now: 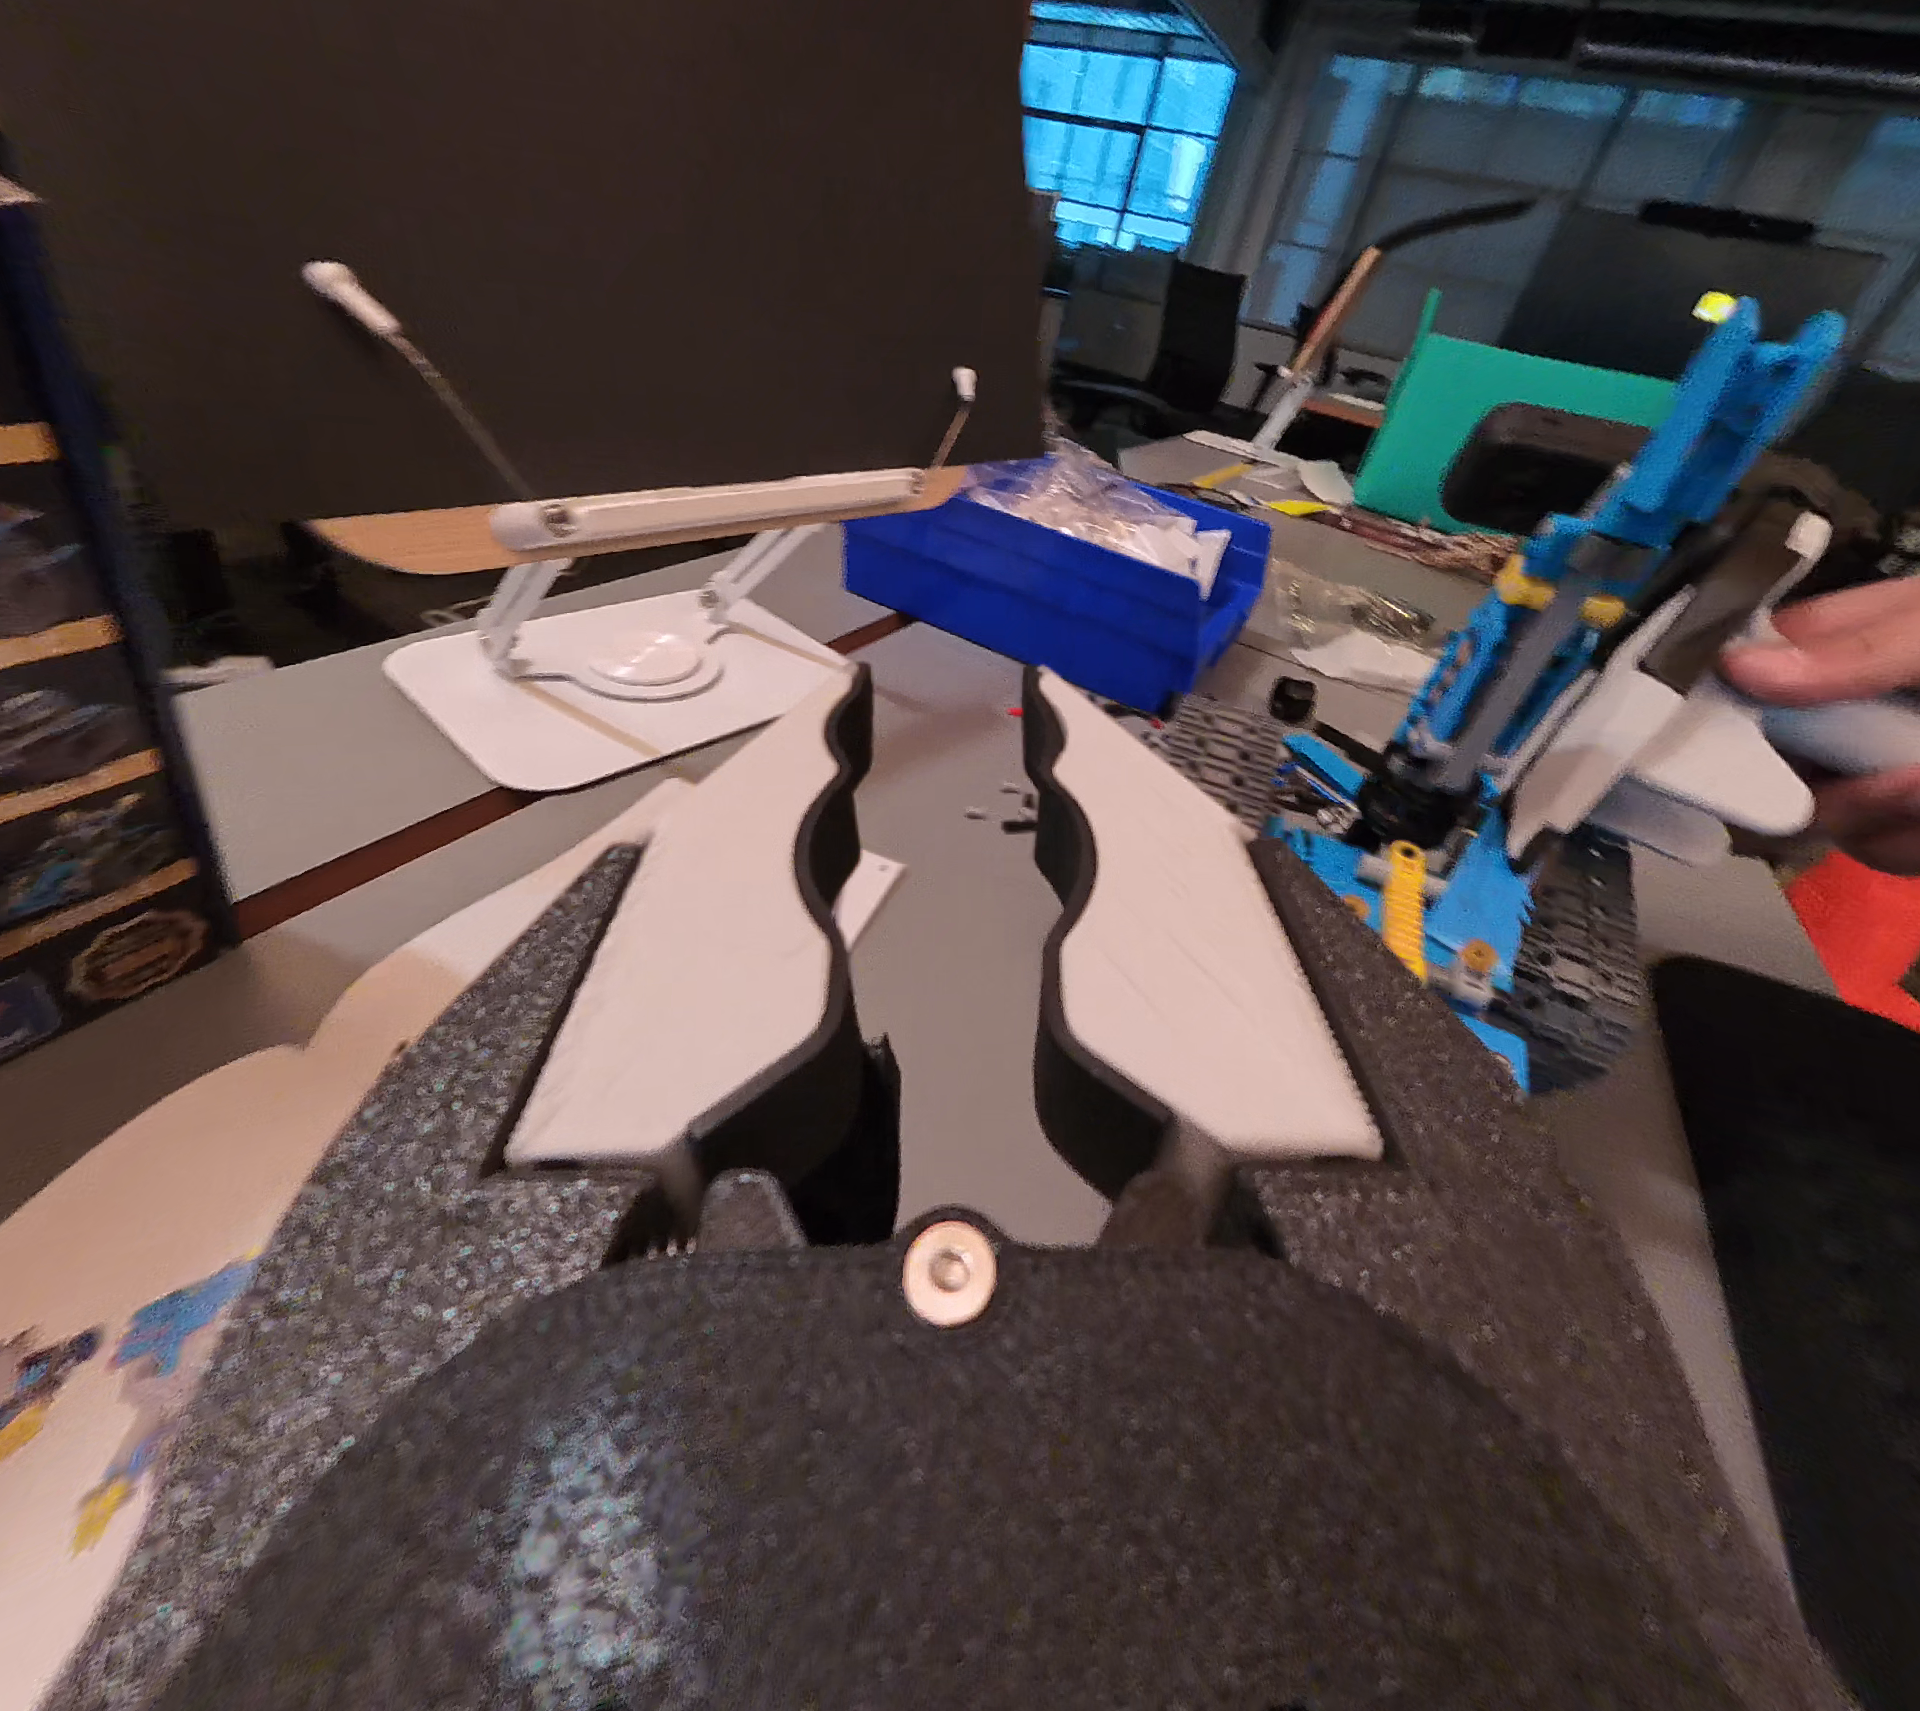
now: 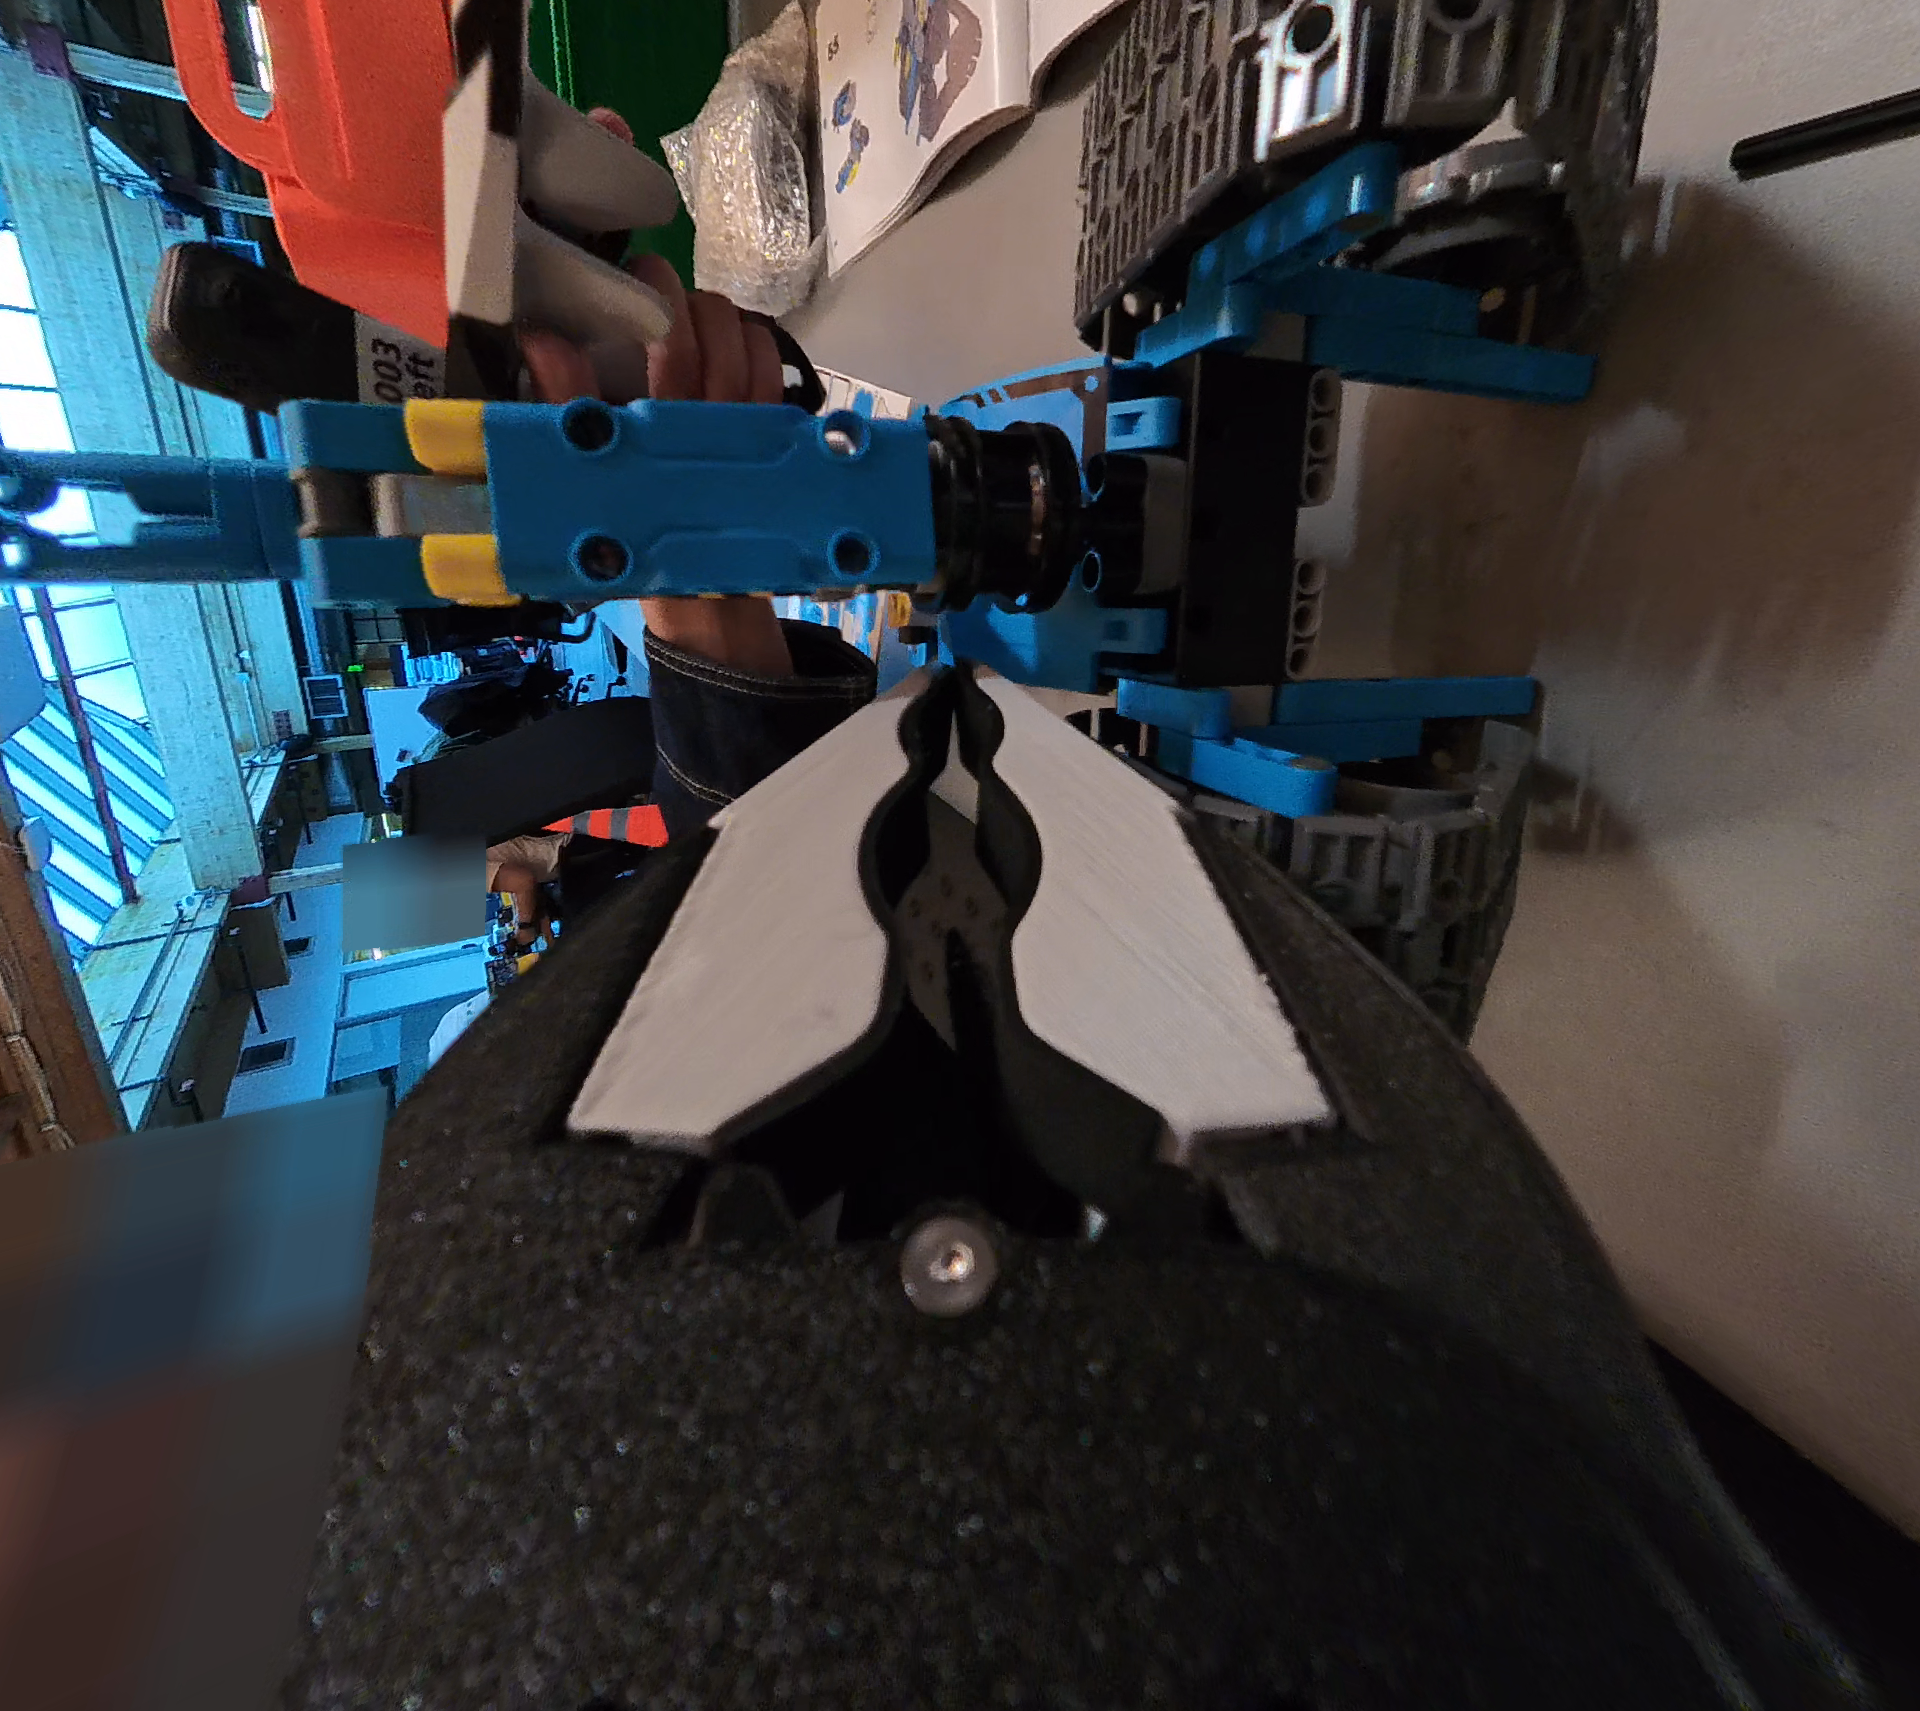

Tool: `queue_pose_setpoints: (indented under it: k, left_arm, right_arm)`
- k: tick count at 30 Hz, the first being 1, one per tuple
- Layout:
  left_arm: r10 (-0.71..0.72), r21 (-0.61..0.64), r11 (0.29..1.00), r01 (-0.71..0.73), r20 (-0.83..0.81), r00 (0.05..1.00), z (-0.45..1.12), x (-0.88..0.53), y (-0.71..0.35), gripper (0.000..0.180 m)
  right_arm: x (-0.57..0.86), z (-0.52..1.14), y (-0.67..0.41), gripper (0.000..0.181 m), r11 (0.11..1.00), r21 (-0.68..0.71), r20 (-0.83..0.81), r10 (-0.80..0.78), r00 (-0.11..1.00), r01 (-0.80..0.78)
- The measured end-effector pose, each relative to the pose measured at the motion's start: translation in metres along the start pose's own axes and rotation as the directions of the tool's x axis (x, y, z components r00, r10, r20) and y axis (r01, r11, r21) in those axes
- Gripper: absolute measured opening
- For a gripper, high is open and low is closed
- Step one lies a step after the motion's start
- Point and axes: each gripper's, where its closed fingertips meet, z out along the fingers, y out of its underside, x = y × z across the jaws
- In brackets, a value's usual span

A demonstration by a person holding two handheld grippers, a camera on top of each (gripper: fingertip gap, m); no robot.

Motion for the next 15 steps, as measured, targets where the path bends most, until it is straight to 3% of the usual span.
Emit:
queue_pose_setpoints:
  k: [5, 10, 15]
  left_arm:
    - [0.051, -0.098, 0.993, -0.071, -0.194, 0.98, 0.012, 0.049, 0.019, 0.027]
    - [0.107, -0.166, 0.974, -0.151, -0.251, 0.962, 0.021, 0.071, 0.037, 0.026]
    - [0.088, -0.169, 0.976, -0.139, -0.28, 0.956, 0.021, 0.077, 0.038, 0.026]
  right_arm:
    - [0.003, 0.001, -0.002, 0.0, 1.0, 0.004, -0.054, -0.028, 0.998, 0.029]
    - [0.006, 0.003, 0.001, 0.0, 0.999, -0.023, -0.08, -0.047, 0.996, 0.045]
    - [0.005, 0.004, 0.006, 0.0, 0.996, -0.057, -0.088, -0.071, 0.994, 0.066]
